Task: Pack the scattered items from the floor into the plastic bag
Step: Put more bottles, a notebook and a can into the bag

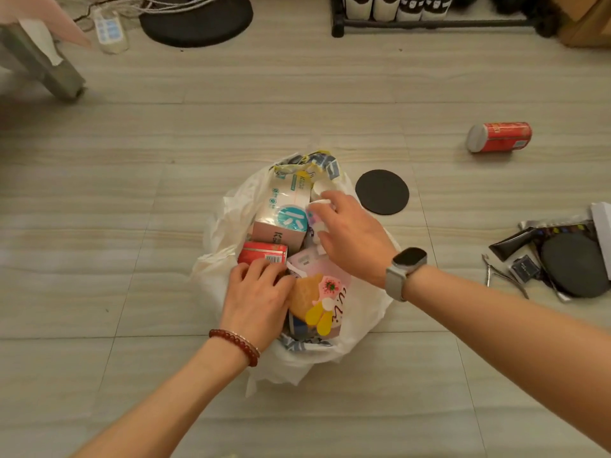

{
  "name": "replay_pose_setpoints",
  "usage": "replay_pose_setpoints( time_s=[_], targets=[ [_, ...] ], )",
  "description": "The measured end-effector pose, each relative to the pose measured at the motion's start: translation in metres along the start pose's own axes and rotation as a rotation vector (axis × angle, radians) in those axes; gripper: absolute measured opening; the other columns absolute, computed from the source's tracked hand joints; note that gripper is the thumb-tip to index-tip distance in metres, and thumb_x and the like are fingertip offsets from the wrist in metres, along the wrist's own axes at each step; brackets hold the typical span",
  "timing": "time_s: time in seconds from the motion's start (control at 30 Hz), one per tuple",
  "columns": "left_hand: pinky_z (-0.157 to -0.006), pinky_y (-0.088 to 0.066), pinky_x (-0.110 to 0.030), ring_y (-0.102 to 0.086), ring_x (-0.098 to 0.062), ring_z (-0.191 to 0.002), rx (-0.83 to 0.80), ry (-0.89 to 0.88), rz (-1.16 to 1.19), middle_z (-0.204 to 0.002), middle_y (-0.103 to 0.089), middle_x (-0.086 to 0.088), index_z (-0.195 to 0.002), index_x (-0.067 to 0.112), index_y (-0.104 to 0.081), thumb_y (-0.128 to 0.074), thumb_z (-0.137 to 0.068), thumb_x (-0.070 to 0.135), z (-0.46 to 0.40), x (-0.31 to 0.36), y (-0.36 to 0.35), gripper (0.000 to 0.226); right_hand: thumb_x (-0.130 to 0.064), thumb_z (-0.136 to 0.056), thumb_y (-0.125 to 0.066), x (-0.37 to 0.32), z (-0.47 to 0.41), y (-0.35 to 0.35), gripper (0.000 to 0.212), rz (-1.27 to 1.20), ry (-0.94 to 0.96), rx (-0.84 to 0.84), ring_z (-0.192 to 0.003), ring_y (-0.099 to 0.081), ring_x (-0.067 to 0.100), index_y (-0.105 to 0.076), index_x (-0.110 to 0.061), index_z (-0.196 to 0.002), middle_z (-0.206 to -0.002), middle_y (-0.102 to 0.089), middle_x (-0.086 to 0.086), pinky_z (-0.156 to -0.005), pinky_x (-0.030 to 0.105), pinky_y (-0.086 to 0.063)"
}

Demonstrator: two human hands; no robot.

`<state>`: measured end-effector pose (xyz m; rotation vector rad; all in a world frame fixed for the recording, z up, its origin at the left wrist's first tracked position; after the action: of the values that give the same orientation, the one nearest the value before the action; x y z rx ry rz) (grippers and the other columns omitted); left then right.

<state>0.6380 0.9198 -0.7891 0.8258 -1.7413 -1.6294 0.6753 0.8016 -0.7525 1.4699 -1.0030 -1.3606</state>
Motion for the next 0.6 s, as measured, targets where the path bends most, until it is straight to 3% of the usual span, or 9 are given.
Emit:
replay_pose_setpoints(
  time_s=[0.1,0.2,0.33,0.4,0.5,0.6],
  targets=[
    [-0.083,-0.045,-0.038,-0.062,-0.027,-0.098,0.029,0.031,0.092,-0.106,-0.067,-0.004,-0.095,0.022,-0.065,-0.06,-0.072,0.028,-0.005,-0.002,0.011,0.024,-0.01,-0.079,-0.059,-0.004,0.023,-0.012,0.036,0.111,0.152,0.061,-0.124,-0.048,0.032,-0.059,-0.011,-0.115,-0.128,-0.057,0.015,-0.105,0.047,-0.038],
    [-0.081,-0.049,-0.041,-0.062,-0.028,-0.098,0.066,0.026,0.188,-0.108,-0.065,-0.008,-0.102,0.019,-0.063,-0.042,-0.076,0.034,-0.017,0.006,0.023,0.037,-0.012,-0.081,-0.047,0.021,0.056,-0.008,0.037,-0.04,0.102,0.16,-0.124,-0.045,0.026,-0.053,-0.015,-0.117,-0.126,-0.056,0.013,-0.107,0.043,-0.034],
    [-0.082,-0.048,-0.042,-0.049,-0.021,-0.106,0.132,-0.039,0.302,-0.11,-0.063,-0.008,-0.106,0.019,-0.057,-0.041,-0.077,0.033,-0.044,0.035,0.033,0.036,-0.015,-0.085,-0.045,0.111,0.103,0.009,0.038,-0.215,-0.295,0.34,-0.117,-0.044,0.021,-0.049,-0.011,-0.122,-0.124,-0.053,0.013,-0.1,0.037,-0.04],
    [-0.083,-0.048,-0.043,-0.047,-0.022,-0.108,0.141,-0.105,0.307,-0.112,-0.062,-0.009,-0.108,0.019,-0.056,-0.041,-0.078,0.033,-0.06,0.056,0.034,0.036,-0.013,-0.086,-0.05,0.172,0.127,-0.003,0.041,-0.209,-0.569,0.277,-0.122,-0.042,0.027,-0.046,-0.008,-0.127,-0.129,-0.05,0.013,-0.104,0.039,-0.035],
    [-0.085,-0.048,-0.045,-0.042,-0.021,-0.11,0.132,-0.188,0.297,-0.113,-0.062,-0.008,-0.108,0.02,-0.055,-0.04,-0.078,0.033,-0.081,0.087,0.032,0.036,-0.025,-0.088,-0.05,0.247,0.168,-0.024,0.051,-0.156,-0.944,0.098,-0.13,-0.033,0.028,-0.036,-0.009,-0.135,-0.139,-0.041,0.012,-0.106,0.04,-0.03],
    [-0.084,-0.049,-0.045,-0.043,-0.02,-0.11,0.096,-0.296,0.256,-0.112,-0.063,-0.007,-0.107,0.021,-0.055,-0.04,-0.078,0.033,-0.096,0.114,0.028,0.035,-0.033,-0.087,-0.051,0.283,0.193,-0.043,0.055,-0.042,-1.073,-0.01,-0.128,-0.035,0.029,-0.034,-0.011,-0.134,-0.137,-0.04,0.013,-0.102,0.04,-0.034]
  ],
)
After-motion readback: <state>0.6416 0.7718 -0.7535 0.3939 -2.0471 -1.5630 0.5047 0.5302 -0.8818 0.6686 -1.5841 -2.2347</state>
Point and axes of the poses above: each hand's wrist, its own z-axis away from the middle knuckle, its own y-axis out of the back of the hand, x = y × z, the point moved 9 cm from there along -z, towards the middle knuckle
